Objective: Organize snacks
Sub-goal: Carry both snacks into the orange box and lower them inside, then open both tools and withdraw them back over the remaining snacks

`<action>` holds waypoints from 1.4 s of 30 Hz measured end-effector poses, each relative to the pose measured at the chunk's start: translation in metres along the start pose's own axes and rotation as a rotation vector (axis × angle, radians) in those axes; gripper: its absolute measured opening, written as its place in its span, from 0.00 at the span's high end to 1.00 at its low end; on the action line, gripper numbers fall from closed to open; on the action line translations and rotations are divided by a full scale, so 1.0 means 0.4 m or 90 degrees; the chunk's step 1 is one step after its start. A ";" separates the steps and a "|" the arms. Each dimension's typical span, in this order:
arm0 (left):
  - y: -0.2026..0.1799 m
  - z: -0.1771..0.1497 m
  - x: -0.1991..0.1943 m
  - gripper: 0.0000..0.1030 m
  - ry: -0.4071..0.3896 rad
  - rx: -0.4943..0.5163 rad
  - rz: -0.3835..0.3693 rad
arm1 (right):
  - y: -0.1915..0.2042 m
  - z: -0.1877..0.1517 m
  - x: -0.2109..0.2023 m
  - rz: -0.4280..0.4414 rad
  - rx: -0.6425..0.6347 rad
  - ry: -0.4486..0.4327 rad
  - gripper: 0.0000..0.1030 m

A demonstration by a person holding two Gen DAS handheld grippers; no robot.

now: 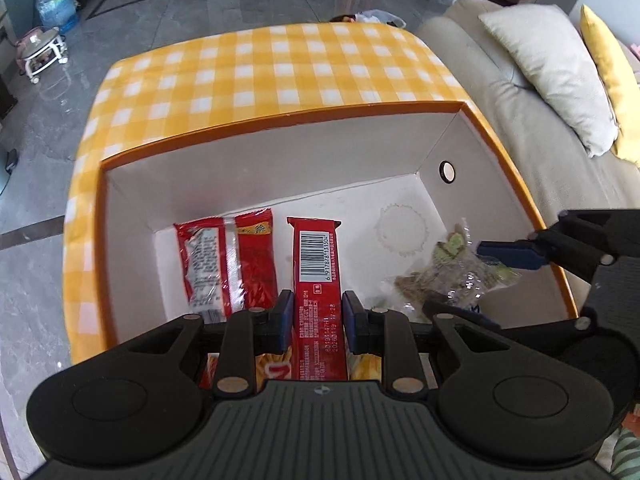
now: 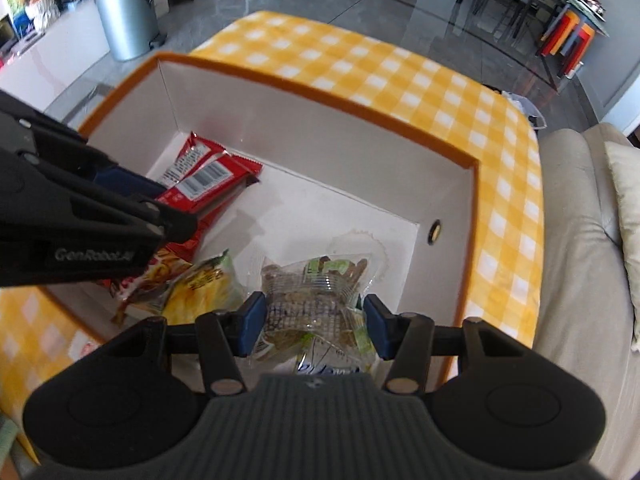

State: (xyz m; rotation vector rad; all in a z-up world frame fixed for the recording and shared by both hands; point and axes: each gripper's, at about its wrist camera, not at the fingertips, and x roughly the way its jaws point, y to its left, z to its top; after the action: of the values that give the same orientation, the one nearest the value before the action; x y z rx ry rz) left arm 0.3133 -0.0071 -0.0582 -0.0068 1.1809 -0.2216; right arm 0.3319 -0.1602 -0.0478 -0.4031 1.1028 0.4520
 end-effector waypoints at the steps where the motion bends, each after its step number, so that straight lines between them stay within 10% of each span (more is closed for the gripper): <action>1: 0.000 0.005 0.008 0.73 0.003 0.002 0.000 | 0.000 0.005 0.012 0.001 -0.005 0.004 0.50; 24: 0.019 0.010 0.121 0.73 0.070 0.001 0.010 | 0.000 0.027 0.150 0.017 -0.031 0.071 0.48; 42: 0.012 -0.003 0.071 0.73 0.044 0.008 0.024 | 0.025 0.022 0.093 -0.015 -0.021 0.018 0.31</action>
State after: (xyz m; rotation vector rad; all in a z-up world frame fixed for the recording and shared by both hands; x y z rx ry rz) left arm 0.3233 -0.0072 -0.0854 0.0346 1.2480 -0.1965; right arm 0.3470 -0.1417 -0.0792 -0.4527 1.1175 0.4452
